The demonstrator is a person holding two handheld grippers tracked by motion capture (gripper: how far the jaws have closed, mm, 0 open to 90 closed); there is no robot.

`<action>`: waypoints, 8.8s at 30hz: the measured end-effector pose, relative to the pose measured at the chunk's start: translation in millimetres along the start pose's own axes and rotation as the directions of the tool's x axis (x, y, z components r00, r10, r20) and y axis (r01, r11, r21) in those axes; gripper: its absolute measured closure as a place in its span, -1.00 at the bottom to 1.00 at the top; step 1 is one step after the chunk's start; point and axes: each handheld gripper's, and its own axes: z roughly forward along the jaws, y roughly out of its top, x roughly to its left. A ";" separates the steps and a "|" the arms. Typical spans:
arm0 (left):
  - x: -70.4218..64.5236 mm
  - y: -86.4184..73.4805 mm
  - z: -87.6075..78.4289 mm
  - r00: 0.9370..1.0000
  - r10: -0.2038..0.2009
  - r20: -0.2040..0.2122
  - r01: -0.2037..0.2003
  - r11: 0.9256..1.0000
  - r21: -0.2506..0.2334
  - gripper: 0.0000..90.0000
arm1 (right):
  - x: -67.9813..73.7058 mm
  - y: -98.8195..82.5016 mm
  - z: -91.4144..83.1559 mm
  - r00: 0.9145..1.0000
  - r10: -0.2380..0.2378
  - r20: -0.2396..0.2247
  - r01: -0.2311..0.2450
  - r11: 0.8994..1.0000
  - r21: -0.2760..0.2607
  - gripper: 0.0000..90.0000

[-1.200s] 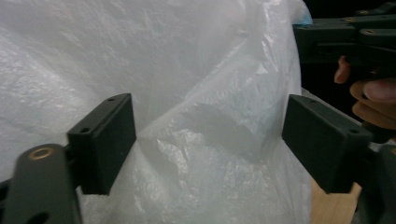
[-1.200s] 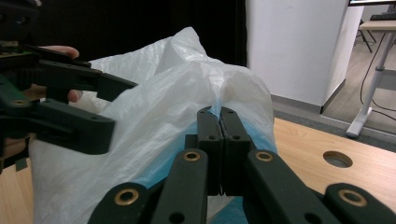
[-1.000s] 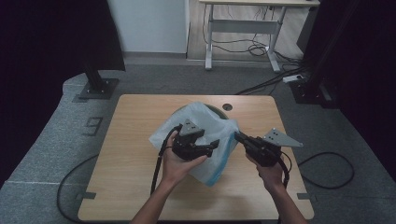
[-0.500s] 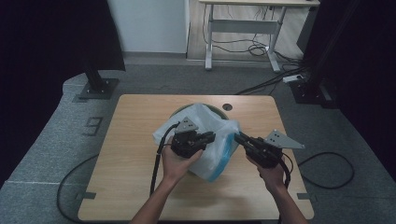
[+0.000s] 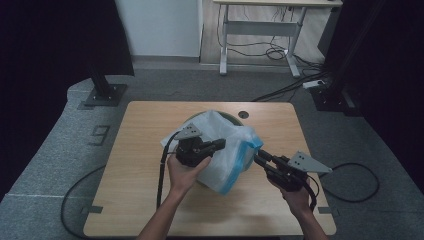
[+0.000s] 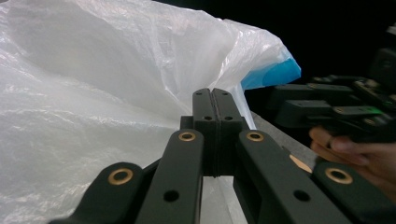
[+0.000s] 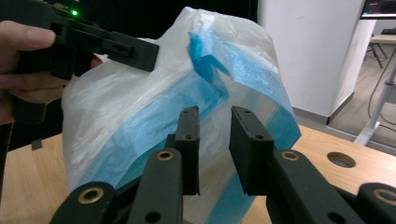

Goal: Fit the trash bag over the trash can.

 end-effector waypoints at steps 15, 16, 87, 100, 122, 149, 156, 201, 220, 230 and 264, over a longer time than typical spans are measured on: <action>6.4 -4.1 -15.3 0.999 -0.010 0.052 0.011 1.000 -0.021 1.00 | 1.5 8.7 27.0 1.000 -0.009 -0.021 0.009 1.000 -0.029 0.60; 7.0 -4.3 -16.4 0.999 -0.012 0.052 0.013 1.000 -0.024 1.00 | 2.8 9.4 27.4 1.000 -0.019 -0.015 0.019 0.999 -0.030 0.63; 58.6 17.9 -28.7 0.990 -0.098 -0.103 0.082 0.985 -0.150 1.00 | -23.1 34.2 51.2 0.995 -0.022 0.099 0.022 1.000 0.001 0.97; 69.0 21.7 -52.6 0.984 -0.072 -0.162 0.045 0.986 -0.163 1.00 | -56.1 23.1 36.7 0.976 -0.006 0.216 -0.004 0.999 0.045 0.97; 72.6 -14.2 -90.9 0.994 -0.099 -0.050 0.088 0.977 -0.196 1.00 | -66.9 13.8 -6.1 0.960 0.063 0.272 -0.054 0.998 -0.043 0.97; 85.2 -89.0 -113.4 0.990 -0.134 -0.048 0.127 0.983 -0.134 1.00 | -24.4 -72.8 -7.1 0.991 0.133 0.035 -0.136 0.983 0.123 0.97; 94.2 -87.9 -104.9 0.986 -0.133 -0.105 0.121 0.986 -0.115 1.00 | -27.6 -77.8 4.6 0.991 0.125 0.040 -0.130 0.979 0.159 0.97; 88.0 -20.4 -72.1 0.985 -0.084 -0.153 0.071 0.993 -0.092 1.00 | -31.9 -87.2 4.6 0.995 0.060 0.081 -0.075 0.977 0.200 0.97; 99.4 -23.4 -84.0 0.979 -0.106 -0.172 0.088 0.990 -0.107 1.00 | -50.3 -55.3 -16.8 0.992 0.074 0.106 -0.081 0.994 0.070 0.13; 99.0 -23.5 -79.5 0.981 -0.097 -0.169 0.081 0.992 -0.097 1.00 | -65.8 -7.5 19.3 0.994 0.083 0.076 -0.089 0.994 0.069 0.05; 97.7 -21.4 -85.2 0.984 -0.094 -0.149 0.077 0.990 -0.118 1.00 | -50.1 26.8 79.7 0.992 0.069 0.102 -0.086 0.980 0.178 0.96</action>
